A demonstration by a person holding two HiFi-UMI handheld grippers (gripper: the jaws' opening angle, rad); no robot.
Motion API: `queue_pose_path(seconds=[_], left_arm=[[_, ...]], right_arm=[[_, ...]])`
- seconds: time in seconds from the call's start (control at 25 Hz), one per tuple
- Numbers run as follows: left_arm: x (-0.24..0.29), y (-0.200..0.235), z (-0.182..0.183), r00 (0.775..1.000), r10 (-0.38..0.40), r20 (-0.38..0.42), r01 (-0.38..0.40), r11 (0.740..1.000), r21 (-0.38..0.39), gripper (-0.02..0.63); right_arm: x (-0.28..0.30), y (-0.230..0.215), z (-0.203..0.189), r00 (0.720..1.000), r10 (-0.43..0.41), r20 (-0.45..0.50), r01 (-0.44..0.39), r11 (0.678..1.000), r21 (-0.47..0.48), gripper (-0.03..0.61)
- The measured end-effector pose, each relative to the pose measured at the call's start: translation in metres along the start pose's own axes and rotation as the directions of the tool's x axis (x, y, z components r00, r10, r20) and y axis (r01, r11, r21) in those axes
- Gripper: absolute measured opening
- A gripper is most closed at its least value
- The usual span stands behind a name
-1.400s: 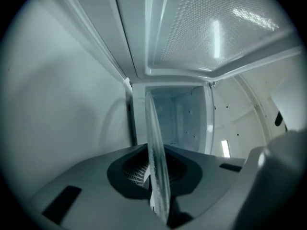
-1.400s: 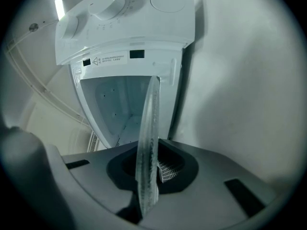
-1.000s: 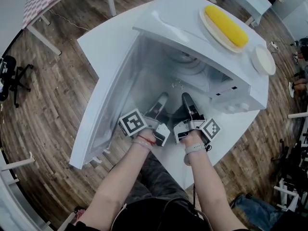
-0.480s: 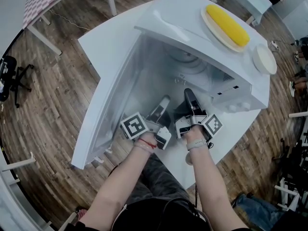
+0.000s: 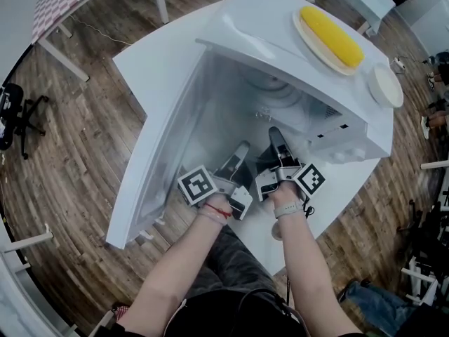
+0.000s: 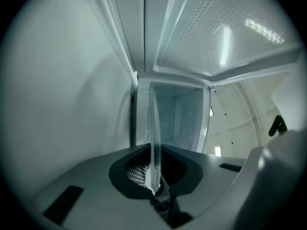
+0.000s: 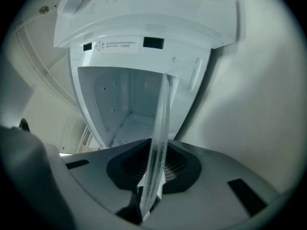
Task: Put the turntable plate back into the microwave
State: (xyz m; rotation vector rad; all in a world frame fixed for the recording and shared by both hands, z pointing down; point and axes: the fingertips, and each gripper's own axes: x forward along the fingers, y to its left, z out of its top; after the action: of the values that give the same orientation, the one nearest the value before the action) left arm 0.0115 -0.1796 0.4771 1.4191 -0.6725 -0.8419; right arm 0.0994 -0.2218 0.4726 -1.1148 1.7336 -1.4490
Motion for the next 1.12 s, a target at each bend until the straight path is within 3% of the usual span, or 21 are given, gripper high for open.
queue_pose_path(seconds=[0.24,0.36,0.56,0.72,1.12], left_arm=[[0.002,-0.003,0.006,1.000,0.001,0.004,-0.001,1.000,-0.001,0.041],[0.003,-0.010,0.005,0.999,-0.036,0.025,0.037,0.998,-0.051,0.041],[0.002,-0.006,0.005,0.999,-0.031,0.024,0.032,0.999,-0.035,0.043],[0.003,-0.011,0.004,0.998,-0.047,0.032,0.048,0.998,-0.034,0.043],[0.003,-0.015,0.004,0.996,-0.060,0.064,0.062,0.997,-0.035,0.049]], right_arm=[[-0.007,0.006,-0.014,0.997,-0.023,-0.080,0.016,0.996,-0.089,0.084],[-0.016,0.007,-0.023,0.994,-0.031,-0.104,0.021,0.995,-0.099,0.086],[-0.030,0.009,-0.039,0.990,-0.018,-0.137,0.007,0.997,-0.081,0.086],[-0.034,0.008,-0.042,0.994,0.006,-0.113,-0.012,0.999,-0.053,0.084],[-0.034,0.017,-0.037,0.990,0.076,-0.116,-0.087,0.992,-0.091,0.087]])
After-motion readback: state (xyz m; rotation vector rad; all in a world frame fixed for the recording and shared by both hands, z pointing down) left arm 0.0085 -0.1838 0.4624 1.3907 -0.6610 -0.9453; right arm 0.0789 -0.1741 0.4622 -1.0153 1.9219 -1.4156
